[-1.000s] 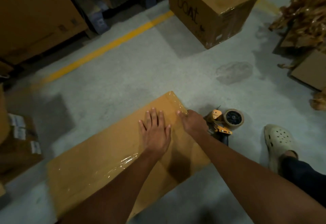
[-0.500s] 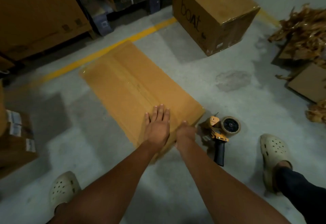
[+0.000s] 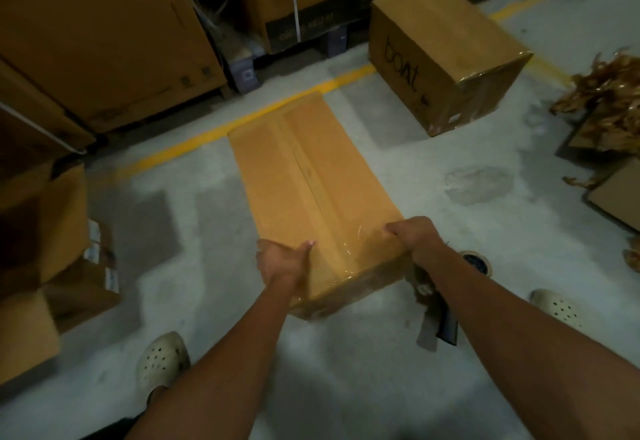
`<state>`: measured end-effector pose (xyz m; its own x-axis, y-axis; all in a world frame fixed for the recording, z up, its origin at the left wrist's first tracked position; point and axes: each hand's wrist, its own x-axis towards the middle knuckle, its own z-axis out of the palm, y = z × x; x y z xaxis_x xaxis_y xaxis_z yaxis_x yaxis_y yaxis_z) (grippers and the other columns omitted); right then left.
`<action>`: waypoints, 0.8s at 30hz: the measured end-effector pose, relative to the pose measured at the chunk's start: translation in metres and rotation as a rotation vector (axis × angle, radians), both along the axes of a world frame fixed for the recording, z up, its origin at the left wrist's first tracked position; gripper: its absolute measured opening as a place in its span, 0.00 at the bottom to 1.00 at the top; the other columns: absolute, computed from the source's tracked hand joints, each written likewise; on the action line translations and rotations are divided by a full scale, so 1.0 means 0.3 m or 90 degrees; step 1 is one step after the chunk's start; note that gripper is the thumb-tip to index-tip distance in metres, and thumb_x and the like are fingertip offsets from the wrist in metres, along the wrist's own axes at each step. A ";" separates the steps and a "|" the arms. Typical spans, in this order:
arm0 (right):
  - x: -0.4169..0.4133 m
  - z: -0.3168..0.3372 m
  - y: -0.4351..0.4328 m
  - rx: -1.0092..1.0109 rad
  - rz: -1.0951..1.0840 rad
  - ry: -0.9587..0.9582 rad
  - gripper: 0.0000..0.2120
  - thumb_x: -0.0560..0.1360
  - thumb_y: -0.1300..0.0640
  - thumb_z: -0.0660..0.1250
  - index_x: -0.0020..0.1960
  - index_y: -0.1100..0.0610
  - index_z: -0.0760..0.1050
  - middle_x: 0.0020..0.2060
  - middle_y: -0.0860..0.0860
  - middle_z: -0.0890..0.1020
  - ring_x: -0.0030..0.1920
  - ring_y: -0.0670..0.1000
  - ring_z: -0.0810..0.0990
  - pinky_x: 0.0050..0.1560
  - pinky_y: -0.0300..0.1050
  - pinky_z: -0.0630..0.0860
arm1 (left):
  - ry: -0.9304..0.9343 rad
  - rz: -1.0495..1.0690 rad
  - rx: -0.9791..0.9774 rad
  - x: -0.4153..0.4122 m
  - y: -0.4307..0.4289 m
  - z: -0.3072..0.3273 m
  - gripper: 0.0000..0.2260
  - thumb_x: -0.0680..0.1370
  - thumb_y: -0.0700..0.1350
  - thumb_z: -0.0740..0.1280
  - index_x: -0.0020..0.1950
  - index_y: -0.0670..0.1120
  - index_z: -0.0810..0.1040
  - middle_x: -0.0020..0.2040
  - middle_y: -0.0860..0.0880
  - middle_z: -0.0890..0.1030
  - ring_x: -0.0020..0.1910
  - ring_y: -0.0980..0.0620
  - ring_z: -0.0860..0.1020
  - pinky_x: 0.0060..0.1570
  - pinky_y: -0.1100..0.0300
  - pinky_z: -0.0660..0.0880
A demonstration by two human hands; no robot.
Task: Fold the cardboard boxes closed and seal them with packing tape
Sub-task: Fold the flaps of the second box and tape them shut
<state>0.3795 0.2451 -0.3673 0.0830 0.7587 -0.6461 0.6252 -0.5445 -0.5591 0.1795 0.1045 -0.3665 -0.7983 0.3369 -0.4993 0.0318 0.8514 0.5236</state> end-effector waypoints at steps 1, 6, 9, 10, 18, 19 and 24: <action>0.009 0.017 -0.003 0.015 -0.011 0.007 0.29 0.61 0.40 0.76 0.51 0.60 0.80 0.51 0.59 0.82 0.52 0.60 0.80 0.54 0.53 0.78 | -0.023 0.040 0.044 -0.037 -0.025 0.043 0.38 0.65 0.60 0.80 0.64 0.39 0.72 0.61 0.38 0.78 0.60 0.37 0.77 0.56 0.46 0.77; 0.020 0.327 -0.081 0.047 -0.107 0.174 0.18 0.71 0.53 0.74 0.53 0.63 0.73 0.47 0.62 0.80 0.47 0.61 0.80 0.46 0.57 0.80 | -0.246 0.069 0.370 -0.114 -0.049 0.381 0.09 0.75 0.38 0.72 0.55 0.36 0.82 0.50 0.40 0.85 0.45 0.42 0.83 0.48 0.51 0.80; 0.070 0.462 -0.105 -0.018 -0.156 0.201 0.16 0.72 0.52 0.72 0.53 0.64 0.77 0.48 0.64 0.81 0.46 0.68 0.81 0.34 0.70 0.78 | -0.226 0.019 0.367 -0.096 0.005 0.583 0.08 0.79 0.39 0.65 0.53 0.38 0.81 0.51 0.41 0.82 0.48 0.42 0.80 0.46 0.52 0.75; 0.094 0.524 -0.130 -0.030 -0.175 0.217 0.17 0.73 0.52 0.72 0.54 0.63 0.77 0.50 0.64 0.81 0.47 0.70 0.80 0.31 0.75 0.75 | -0.220 0.002 0.365 -0.079 0.013 0.658 0.08 0.79 0.40 0.64 0.51 0.39 0.81 0.53 0.41 0.82 0.50 0.42 0.79 0.49 0.50 0.75; 0.273 0.941 -0.154 0.174 -0.181 0.225 0.13 0.75 0.52 0.69 0.53 0.62 0.77 0.48 0.61 0.80 0.49 0.65 0.78 0.40 0.71 0.79 | -0.275 0.018 0.404 0.053 0.074 1.004 0.11 0.80 0.45 0.66 0.55 0.38 0.81 0.55 0.40 0.82 0.44 0.40 0.80 0.43 0.47 0.76; 0.298 0.978 -0.132 0.209 -0.180 0.217 0.13 0.75 0.52 0.69 0.52 0.61 0.77 0.47 0.60 0.81 0.48 0.64 0.79 0.43 0.68 0.81 | -0.325 -0.004 0.397 0.078 0.087 1.026 0.12 0.81 0.46 0.65 0.57 0.39 0.80 0.54 0.39 0.82 0.43 0.40 0.80 0.40 0.51 0.76; 0.407 1.065 0.080 0.304 -0.183 0.213 0.12 0.75 0.49 0.69 0.51 0.57 0.77 0.45 0.59 0.82 0.44 0.62 0.80 0.45 0.66 0.80 | -0.418 -0.103 0.426 0.192 0.269 1.089 0.11 0.80 0.46 0.68 0.57 0.40 0.80 0.48 0.40 0.83 0.43 0.40 0.81 0.46 0.49 0.79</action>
